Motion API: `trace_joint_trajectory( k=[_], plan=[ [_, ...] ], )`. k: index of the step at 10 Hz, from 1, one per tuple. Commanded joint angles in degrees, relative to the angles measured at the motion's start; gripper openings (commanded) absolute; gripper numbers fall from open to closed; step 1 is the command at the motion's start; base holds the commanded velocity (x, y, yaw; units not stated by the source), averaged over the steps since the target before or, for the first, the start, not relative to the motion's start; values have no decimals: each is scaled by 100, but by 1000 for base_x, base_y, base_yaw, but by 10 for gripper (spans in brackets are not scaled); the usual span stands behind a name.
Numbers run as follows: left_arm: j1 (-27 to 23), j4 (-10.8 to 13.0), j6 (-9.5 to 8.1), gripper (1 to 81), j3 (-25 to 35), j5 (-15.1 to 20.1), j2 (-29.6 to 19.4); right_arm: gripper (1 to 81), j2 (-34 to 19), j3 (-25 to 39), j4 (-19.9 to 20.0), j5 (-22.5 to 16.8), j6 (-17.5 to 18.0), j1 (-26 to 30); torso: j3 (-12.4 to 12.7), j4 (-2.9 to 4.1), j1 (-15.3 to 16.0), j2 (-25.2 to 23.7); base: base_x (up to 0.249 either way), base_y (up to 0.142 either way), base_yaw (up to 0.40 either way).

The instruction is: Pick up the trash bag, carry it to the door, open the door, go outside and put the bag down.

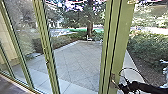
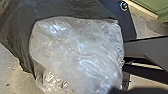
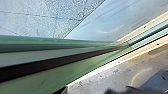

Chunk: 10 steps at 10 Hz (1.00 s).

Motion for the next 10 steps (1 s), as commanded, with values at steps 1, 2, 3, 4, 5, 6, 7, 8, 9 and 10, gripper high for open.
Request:
trace_joint_trajectory(
  k=[1, 2, 3, 4, 5, 6, 7, 8, 9, 10],
  plan=[
    [-201, -38, 16, 10, 38, 359, 9, 811, 891, 380, -429, -614, -3, -474, 0, 0, 7, 0, 0, 0, 0],
    [-201, -38, 16, 10, 38, 359, 17, 811, 891, 380, -429, -605, -3, -473, -204, 0, 7, 0, 0, 0, 0],
    [-200, -38, 16, 10, 38, 359, 9, 811, 882, 371, -429, -596, -3, -465, -292, -2, 7, 0, 0, 0, 0],
    [-192, -38, 16, 10, 38, 359, 9, 811, 874, 371, -429, -596, -3, -438, -401, -2, 7, 0, 0, 0, 0],
    [-192, -38, 16, 10, 38, 359, 9, 811, 874, 380, -429, -596, -3, -430, -548, -2, 7, -5, 0, 0, 0],
    [-192, -38, 16, 10, 38, 359, 0, 811, 865, 371, -429, -587, -3, -412, -722, -4, 7, -9, 0, 0, 0],
    [-192, -38, 16, 10, 38, 359, 0, 811, 847, 354, -429, -587, -3, -368, -479, -9, 7, -13, 0, 0, 0],
    [-175, -47, 16, 10, 38, 359, -9, 811, 786, 345, -429, -587, -12, -281, -599, -11, 7, -15, 0, 0, 0],
    [-149, -47, 16, 10, 38, 350, -9, 811, 715, 327, -429, -587, -38, -158, -630, -12, 7, -15, 0, 0, 0],
    [-131, -38, 16, 10, 38, 342, -18, 811, 646, 258, -429, -587, -47, -43, -673, -12, 7, -18, 0, 0, 0]
  ],
)
